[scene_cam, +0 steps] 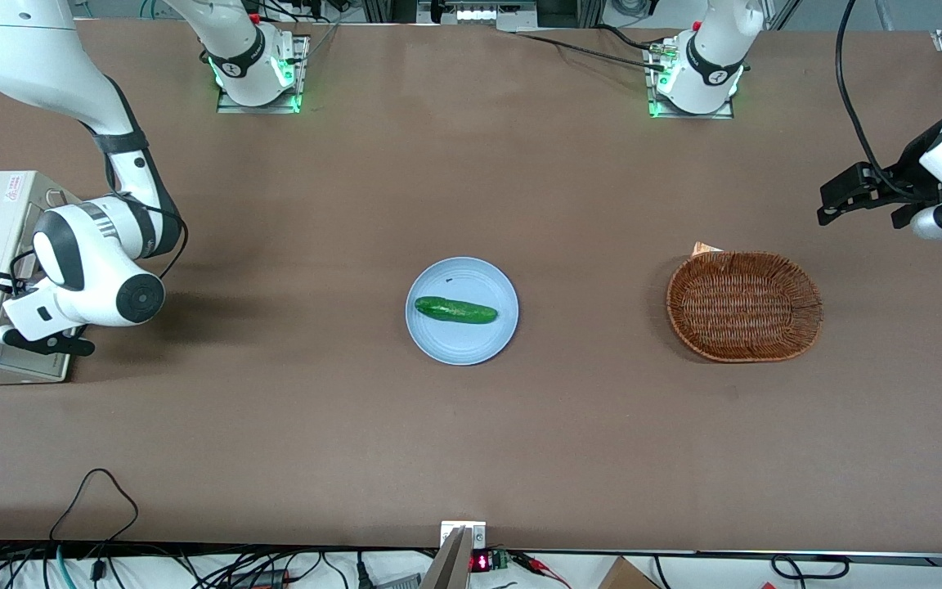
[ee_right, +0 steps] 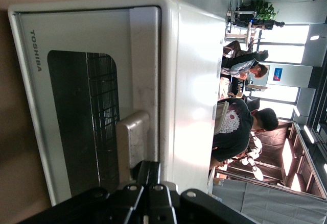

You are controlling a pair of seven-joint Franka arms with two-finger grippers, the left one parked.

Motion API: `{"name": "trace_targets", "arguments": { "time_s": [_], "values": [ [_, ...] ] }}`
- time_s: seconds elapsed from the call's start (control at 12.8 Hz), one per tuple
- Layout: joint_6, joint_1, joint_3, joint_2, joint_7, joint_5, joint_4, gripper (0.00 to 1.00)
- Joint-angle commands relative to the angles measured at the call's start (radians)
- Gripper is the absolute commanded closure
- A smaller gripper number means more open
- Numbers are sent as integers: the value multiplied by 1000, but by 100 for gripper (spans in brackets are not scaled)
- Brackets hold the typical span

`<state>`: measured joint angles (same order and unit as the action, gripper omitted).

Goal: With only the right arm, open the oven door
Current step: 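Pull the handle with the right gripper, swinging the door down open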

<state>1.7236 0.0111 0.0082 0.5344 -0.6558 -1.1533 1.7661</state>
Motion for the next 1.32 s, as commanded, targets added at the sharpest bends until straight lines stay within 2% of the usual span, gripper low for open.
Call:
{"name": "trace_targets", "arguments": {
  "time_s": [0.0, 0.08, 0.23, 0.55, 1.25],
  "values": [
    [23, 1, 12, -10, -15, 56, 20, 99],
    [34, -3, 13, -10, -12, 94, 15, 99],
    [36, -19, 15, -10, -13, 118, 15, 99],
    [65, -54, 15, 7, -16, 220, 7, 100],
    [145, -66, 13, 88, -13, 288, -11, 100]
  ]
}}
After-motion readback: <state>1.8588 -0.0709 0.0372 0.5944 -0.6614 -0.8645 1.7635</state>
